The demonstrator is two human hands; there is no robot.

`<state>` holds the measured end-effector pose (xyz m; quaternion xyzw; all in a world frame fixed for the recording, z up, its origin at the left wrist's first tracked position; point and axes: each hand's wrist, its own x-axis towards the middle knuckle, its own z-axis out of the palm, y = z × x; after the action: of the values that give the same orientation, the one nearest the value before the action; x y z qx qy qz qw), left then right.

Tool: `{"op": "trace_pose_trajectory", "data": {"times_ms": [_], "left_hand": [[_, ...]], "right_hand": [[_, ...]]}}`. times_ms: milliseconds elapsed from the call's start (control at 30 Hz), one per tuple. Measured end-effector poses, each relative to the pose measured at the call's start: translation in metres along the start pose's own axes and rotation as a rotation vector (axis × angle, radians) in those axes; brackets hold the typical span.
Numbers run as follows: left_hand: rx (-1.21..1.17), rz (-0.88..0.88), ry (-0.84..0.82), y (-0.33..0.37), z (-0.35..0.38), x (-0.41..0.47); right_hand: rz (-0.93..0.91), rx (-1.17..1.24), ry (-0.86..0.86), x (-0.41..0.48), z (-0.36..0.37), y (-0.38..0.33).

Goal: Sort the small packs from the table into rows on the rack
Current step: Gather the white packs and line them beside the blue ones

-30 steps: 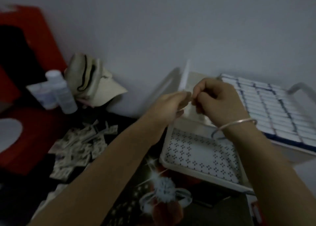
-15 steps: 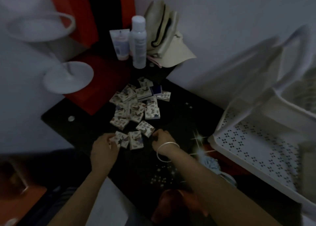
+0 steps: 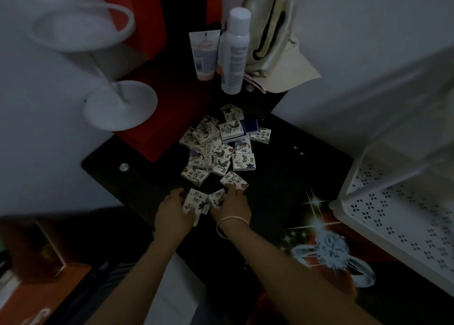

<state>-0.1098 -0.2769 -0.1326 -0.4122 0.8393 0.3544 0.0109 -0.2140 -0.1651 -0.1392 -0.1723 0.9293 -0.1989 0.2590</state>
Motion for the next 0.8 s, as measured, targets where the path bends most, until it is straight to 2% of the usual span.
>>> {"op": "trace_pose_trajectory", "data": {"times_ms": [100,167,367,433,567,800], "left_hand": [[0.015,0.006,-0.079,0.008,-0.003,0.008],[0.006,0.036,-0.067,0.016,-0.006,0.006],[-0.218,0.043,-0.081,0.065,-0.02,-0.01],[-0.346,0.093,-0.11,0.091,-0.028,-0.016],[-0.567,0.342,-0.151,0.162,-0.045,-0.036],[-0.756,0.775,-0.178,0.317,-0.071,-0.089]], "right_hand": [[-0.015,-0.003,-0.052,0.004,-0.004,0.004],[-0.037,0.03,-0.043,0.002,-0.013,0.012],[-0.051,0.218,-0.076,-0.018,-0.079,0.034],[-0.104,0.212,0.049,-0.03,-0.111,0.04],[-0.231,0.251,0.305,-0.065,-0.187,0.052],[-0.358,0.268,0.676,-0.147,-0.316,0.074]]}}
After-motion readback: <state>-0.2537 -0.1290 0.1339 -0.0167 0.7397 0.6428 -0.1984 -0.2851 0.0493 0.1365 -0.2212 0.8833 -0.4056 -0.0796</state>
